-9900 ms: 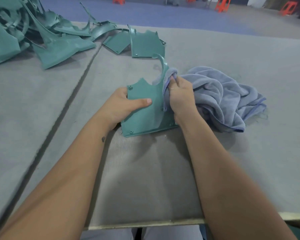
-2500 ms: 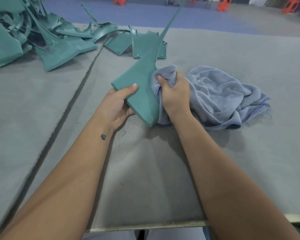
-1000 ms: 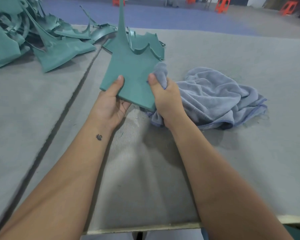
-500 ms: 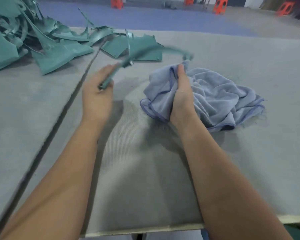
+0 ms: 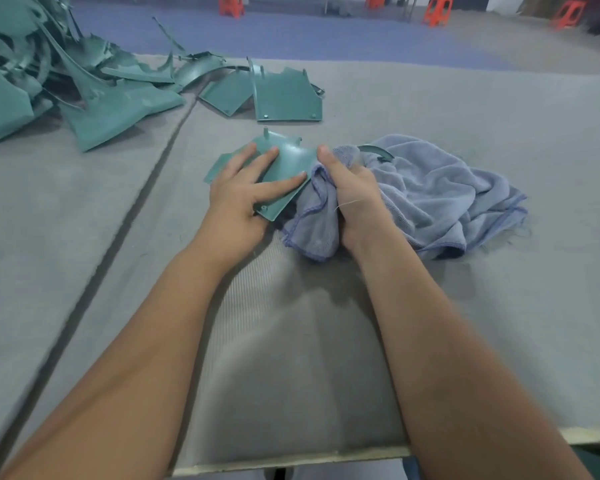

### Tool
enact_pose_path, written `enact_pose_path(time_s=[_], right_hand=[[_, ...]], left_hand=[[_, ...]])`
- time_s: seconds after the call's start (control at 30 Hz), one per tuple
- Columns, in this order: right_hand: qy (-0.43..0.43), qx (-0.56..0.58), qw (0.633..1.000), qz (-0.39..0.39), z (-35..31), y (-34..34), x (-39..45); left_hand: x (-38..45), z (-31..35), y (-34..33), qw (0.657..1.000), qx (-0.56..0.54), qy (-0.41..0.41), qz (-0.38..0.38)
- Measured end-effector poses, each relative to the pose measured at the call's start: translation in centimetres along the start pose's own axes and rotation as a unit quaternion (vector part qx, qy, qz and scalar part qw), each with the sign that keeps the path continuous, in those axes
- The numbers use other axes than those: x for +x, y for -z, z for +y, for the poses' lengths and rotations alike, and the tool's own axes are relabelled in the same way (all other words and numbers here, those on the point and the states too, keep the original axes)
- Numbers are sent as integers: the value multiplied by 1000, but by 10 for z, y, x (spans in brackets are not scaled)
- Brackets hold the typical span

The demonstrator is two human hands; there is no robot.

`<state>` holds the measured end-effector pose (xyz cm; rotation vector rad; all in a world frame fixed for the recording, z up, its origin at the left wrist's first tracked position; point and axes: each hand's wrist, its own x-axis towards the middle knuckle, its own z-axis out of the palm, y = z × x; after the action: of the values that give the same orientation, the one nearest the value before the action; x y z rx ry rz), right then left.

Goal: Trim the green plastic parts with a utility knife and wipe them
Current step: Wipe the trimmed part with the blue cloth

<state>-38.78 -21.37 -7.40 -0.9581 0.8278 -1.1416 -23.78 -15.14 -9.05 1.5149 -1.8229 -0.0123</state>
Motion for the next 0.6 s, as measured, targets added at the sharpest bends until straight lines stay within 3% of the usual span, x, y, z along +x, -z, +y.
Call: enact_pose_path(time_s=[0.13,0.2,0.23,0.27,0.33,0.37,0.4,0.5,0.6], right_hand=[[40,-31,997,54,1,-4,0],[44,-31,995,79,2,-4,2],[45,-23,995,85,2,-3,3],[45,-18,995,87,2,-2,3],[45,-27,996,76,4,-3,3],[49,-31,996,62,6,-6,1],[56,-29,997,48,8,-10,-2],[81,-30,995,40,11,-15,-6],[89,-54,993,52,8,-13,-6]], left_hand=[[3,3,0,992,52,111,22],[5,3,3,967,-83,224,93],[6,2,7,923,-223,282,138],[7,0,11,844,-384,332,175],[10,-4,15,666,-622,378,165],[10,-4,15,622,-674,370,145],[9,-3,14,610,-696,354,136],[11,2,10,638,-678,324,171],[10,1,15,655,-670,316,148]])
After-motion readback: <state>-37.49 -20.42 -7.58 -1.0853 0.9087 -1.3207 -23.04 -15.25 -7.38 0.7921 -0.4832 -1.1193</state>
